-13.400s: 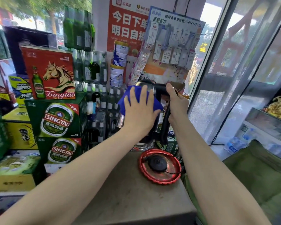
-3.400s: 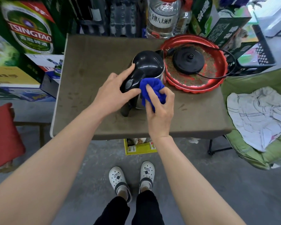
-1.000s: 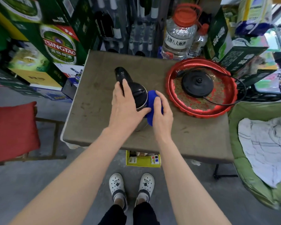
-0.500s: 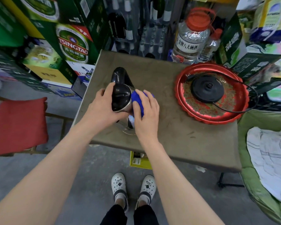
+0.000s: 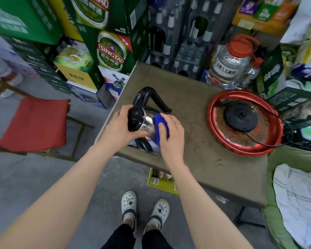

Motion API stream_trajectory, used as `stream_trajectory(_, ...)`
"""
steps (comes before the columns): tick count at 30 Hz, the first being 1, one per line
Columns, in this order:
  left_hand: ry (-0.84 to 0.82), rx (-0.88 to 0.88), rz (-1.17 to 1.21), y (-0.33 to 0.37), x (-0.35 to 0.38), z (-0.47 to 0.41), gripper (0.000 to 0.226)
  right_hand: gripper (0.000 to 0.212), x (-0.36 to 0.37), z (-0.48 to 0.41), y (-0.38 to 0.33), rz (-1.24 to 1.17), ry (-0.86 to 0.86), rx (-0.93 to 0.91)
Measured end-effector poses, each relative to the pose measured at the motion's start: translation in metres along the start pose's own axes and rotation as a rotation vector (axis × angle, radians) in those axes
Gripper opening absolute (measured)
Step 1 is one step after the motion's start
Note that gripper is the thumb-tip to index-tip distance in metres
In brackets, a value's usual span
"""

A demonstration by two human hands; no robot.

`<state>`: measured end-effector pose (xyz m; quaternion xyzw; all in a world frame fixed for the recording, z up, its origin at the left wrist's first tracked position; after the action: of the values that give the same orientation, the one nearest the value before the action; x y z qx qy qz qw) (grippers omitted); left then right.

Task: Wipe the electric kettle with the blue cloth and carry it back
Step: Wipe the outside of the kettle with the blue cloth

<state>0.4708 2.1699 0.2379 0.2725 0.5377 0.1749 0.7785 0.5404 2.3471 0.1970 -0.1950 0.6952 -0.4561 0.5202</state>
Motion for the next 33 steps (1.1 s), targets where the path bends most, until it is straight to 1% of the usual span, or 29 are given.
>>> stream_trajectory(2, -0.026, 0.017, 0.025, 0.000, 0.002, 0.002, 0.091, 0.034, -0.009, -0.009, 0.040, -0.093, 0.035, 0.310)
stream_trajectory(3, -0.036, 0.031, 0.031, 0.001, 0.003, 0.002, 0.091, 0.033, -0.009, -0.011, 0.047, -0.094, 0.039, 0.401)
stream_trajectory(4, -0.042, 0.038, 0.033, 0.002, 0.003, 0.002, 0.090, 0.032, -0.008, -0.015, 0.038, -0.070, 0.033, 0.392)
stream_trajectory(5, -0.042, 0.037, 0.038, 0.000, 0.003, 0.001, 0.090, 0.031, -0.005, -0.019, 0.018, -0.044, 0.028, 0.302)
stream_trajectory(7, -0.029, 0.023, 0.056, -0.006, -0.002, -0.002, 0.091, 0.027, 0.005, -0.022, -0.031, 0.003, 0.004, 0.019)
stream_trajectory(8, -0.028, 0.013, 0.065, -0.011, -0.004, -0.004, 0.091, 0.026, 0.010, -0.023, -0.043, 0.013, -0.017, -0.070)
stream_trajectory(9, -0.035, 0.004, 0.073, -0.017, -0.006, -0.004, 0.092, 0.026, 0.014, -0.027, -0.042, 0.006, -0.045, -0.084)
stream_trajectory(10, -0.045, 0.001, 0.080, -0.021, -0.007, -0.004, 0.092, 0.026, 0.015, -0.032, -0.032, -0.013, -0.074, -0.029)
stream_trajectory(11, -0.056, 0.007, 0.087, -0.023, -0.008, -0.004, 0.092, 0.026, 0.014, -0.037, -0.013, -0.038, -0.090, 0.080)
stream_trajectory(13, -0.073, 0.032, 0.094, -0.020, -0.007, -0.003, 0.091, 0.026, 0.008, -0.040, 0.024, -0.039, -0.075, 0.320)
stream_trajectory(14, -0.077, 0.047, 0.081, -0.016, -0.005, -0.003, 0.090, 0.027, 0.005, -0.040, 0.029, -0.019, -0.054, 0.374)
stream_trajectory(15, -0.075, 0.054, 0.057, -0.012, -0.002, -0.004, 0.089, 0.027, 0.003, -0.041, 0.023, 0.010, -0.029, 0.353)
stream_trajectory(16, -0.066, 0.055, 0.032, -0.008, -0.001, -0.006, 0.088, 0.027, 0.003, -0.040, 0.005, 0.024, -0.006, 0.263)
stream_trajectory(18, -0.025, 0.045, -0.008, 0.000, -0.002, -0.010, 0.085, 0.026, 0.004, -0.035, -0.038, 0.015, 0.012, 0.023)
stream_trajectory(19, -0.004, 0.036, -0.028, 0.003, -0.002, -0.012, 0.084, 0.026, 0.003, -0.032, -0.050, 0.002, 0.014, -0.049)
stream_trajectory(20, 0.011, 0.027, -0.051, 0.005, -0.001, -0.014, 0.085, 0.028, 0.001, -0.031, -0.050, -0.005, 0.017, -0.075)
stream_trajectory(21, 0.020, 0.023, -0.079, 0.010, 0.002, -0.015, 0.085, 0.029, -0.003, -0.032, -0.039, -0.012, 0.030, -0.054)
stream_trajectory(22, 0.028, 0.023, -0.111, 0.016, 0.005, -0.016, 0.086, 0.030, -0.009, -0.035, -0.017, -0.032, 0.052, 0.033)
stream_trajectory(23, 0.035, 0.021, -0.145, 0.024, 0.009, -0.016, 0.087, 0.031, -0.016, -0.036, 0.014, -0.079, 0.079, 0.193)
stream_trajectory(25, 0.039, 0.014, -0.216, 0.041, 0.020, -0.018, 0.088, 0.032, -0.022, -0.021, 0.077, -0.206, 0.110, 0.577)
stream_trajectory(26, 0.038, 0.015, -0.249, 0.050, 0.026, -0.020, 0.089, 0.033, -0.021, -0.008, 0.096, -0.245, 0.100, 0.708)
stream_trajectory(29, 0.025, 0.048, -0.344, 0.076, 0.046, -0.023, 0.088, 0.036, -0.009, 0.031, 0.122, -0.360, 0.075, 0.862)
stream_trajectory(31, 0.008, 0.089, -0.388, 0.088, 0.058, -0.021, 0.087, 0.031, 0.001, 0.055, 0.129, -0.501, 0.063, 0.962)
stream_trajectory(33, -0.002, 0.132, -0.428, 0.094, 0.067, -0.016, 0.087, 0.030, 0.003, 0.068, 0.132, -0.610, 0.036, 0.995)
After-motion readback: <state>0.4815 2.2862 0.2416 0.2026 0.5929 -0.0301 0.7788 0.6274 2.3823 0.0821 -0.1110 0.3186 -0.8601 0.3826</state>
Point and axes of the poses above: each hand's wrist, its own z-axis away from the middle knuckle, its own x-axis out of the palm, y = z × x, the point moved 10 cm from there along -z, towards the middle knuckle, and after that the axes turned 1 degree about z, right-handed, at the moved point
